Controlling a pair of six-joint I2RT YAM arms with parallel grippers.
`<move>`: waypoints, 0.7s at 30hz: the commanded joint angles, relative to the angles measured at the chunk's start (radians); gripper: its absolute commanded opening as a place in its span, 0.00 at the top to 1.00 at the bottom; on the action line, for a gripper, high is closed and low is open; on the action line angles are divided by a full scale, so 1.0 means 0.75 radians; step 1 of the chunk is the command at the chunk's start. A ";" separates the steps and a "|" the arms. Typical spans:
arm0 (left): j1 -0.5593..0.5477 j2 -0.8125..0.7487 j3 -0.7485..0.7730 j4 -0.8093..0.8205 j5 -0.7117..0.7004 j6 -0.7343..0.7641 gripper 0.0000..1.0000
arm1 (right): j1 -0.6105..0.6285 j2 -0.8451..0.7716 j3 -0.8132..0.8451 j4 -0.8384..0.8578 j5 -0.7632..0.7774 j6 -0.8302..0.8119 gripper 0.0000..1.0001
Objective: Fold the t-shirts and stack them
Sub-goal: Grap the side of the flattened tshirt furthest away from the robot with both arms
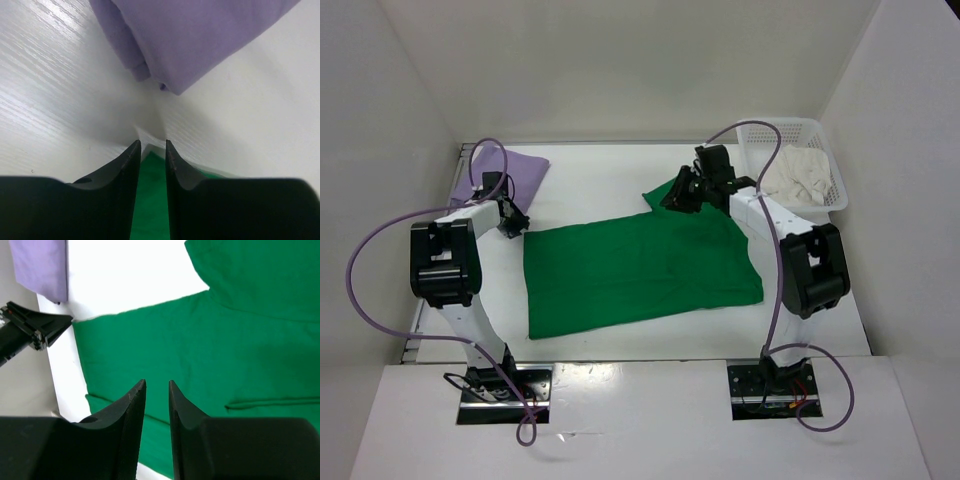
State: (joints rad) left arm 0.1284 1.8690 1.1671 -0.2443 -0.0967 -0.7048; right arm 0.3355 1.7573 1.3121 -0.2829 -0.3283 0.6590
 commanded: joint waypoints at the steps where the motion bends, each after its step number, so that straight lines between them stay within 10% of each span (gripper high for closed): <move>1: -0.001 0.009 0.013 -0.010 -0.045 0.052 0.67 | -0.008 0.042 0.110 0.017 0.045 -0.022 0.69; 13: -0.014 0.022 0.000 0.015 0.074 0.052 0.61 | -0.120 0.416 0.492 -0.040 0.258 -0.061 0.61; 21: -0.038 0.022 0.000 0.015 0.074 0.081 0.84 | -0.179 0.692 0.866 -0.181 0.376 -0.128 0.55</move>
State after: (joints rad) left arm 0.1055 1.8706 1.1667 -0.2420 -0.0513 -0.6788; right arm 0.2039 2.2337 1.8500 -0.3725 -0.1074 0.6075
